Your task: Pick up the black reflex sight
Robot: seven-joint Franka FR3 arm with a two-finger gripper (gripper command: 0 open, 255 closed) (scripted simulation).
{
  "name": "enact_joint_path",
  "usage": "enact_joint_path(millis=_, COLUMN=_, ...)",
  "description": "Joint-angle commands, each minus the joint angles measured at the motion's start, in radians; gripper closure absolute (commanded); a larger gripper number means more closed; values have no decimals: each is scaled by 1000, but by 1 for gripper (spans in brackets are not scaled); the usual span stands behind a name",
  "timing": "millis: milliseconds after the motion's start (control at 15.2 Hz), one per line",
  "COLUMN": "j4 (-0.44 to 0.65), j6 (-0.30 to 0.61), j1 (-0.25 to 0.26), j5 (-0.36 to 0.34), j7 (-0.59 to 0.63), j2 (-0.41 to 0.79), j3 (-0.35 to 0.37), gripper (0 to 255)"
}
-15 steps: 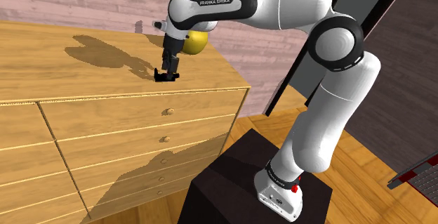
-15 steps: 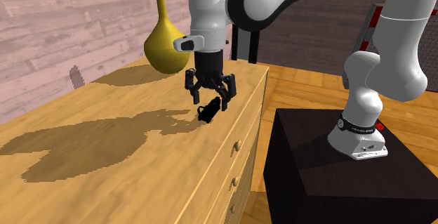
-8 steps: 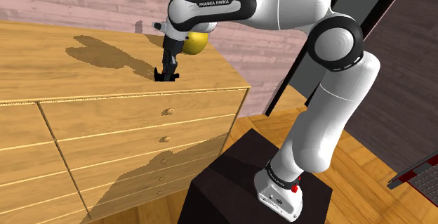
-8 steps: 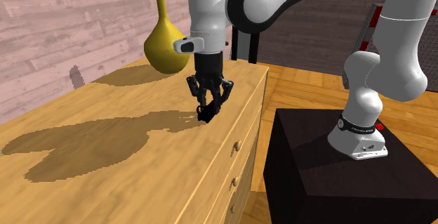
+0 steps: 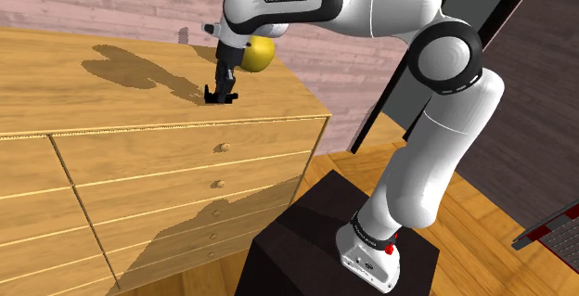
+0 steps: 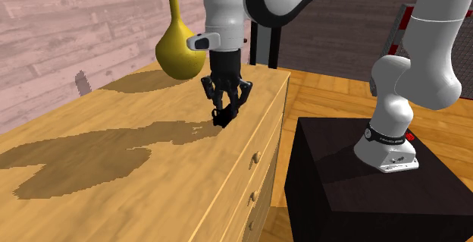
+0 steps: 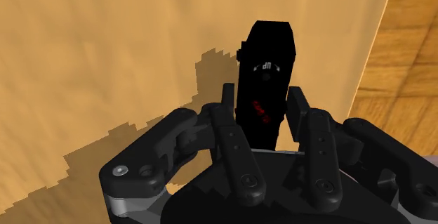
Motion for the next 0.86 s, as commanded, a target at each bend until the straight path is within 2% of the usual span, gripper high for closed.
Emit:
enact_joint_path(millis=0, j4=21, j6=-26, j1=0, j5=-2, j7=6, j2=-5, j3=0, gripper=255)
enact_joint_path(millis=660, j4=139, j6=-155, j1=-2, j5=-11, j7=27, j2=-18, j3=-2, gripper=255)
enact_joint_path(millis=792, j4=141, j6=-157, j1=-2, j5=-11, j7=27, j2=-18, j3=-2, gripper=255)
